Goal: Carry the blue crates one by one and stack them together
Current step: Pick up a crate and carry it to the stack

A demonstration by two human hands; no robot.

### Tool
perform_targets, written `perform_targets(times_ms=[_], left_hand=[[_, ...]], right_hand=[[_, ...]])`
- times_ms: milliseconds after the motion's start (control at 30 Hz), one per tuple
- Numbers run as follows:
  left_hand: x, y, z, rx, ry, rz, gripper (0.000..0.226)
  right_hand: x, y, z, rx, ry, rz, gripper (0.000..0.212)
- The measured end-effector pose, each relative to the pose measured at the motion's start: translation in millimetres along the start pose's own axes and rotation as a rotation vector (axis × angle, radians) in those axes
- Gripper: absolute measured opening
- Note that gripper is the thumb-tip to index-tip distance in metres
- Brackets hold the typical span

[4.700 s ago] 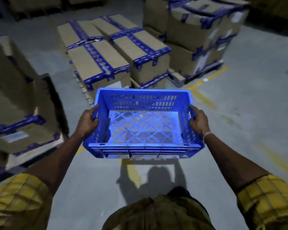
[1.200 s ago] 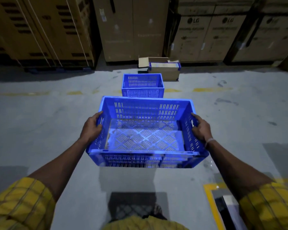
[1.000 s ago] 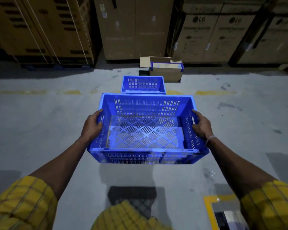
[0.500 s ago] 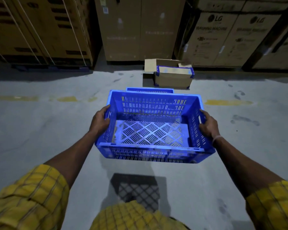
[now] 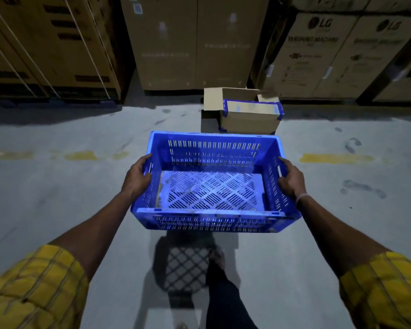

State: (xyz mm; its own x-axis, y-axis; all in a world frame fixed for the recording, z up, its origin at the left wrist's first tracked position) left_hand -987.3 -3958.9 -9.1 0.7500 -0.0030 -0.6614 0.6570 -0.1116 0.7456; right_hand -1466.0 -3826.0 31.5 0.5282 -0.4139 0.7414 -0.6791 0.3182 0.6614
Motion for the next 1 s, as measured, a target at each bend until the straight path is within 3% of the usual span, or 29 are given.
perform_targets(times_ms=[267, 500, 1000], left_hand=[[6, -91, 132, 0.025, 0.107, -0.091, 0.062], [14, -147, 198, 0.044, 0.135, -0.131, 0.063], [24, -145, 201, 0.115, 0.184, -0.046, 0.061]], right_hand=[[-40, -54, 155, 0.051, -0.022, 0.006, 0.068], [-67, -84, 245, 0.089, -0.029, -0.004, 0.067], [-86, -109, 255, 0.167, 0.01, -0.106, 0.077]])
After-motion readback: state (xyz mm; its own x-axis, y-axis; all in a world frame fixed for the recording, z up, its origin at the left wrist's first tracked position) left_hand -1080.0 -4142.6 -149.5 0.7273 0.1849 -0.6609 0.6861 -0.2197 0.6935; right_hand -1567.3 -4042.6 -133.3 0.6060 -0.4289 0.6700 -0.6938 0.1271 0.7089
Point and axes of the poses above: each hand's wrist, its own z-axis towards the middle knuckle, its own y-axis out of the back of the hand, x = y × z, the point moved 6 cm from there along z, towards the middle knuckle, and after that the axes turned 11 degrees about z, right-handed, at the moved point
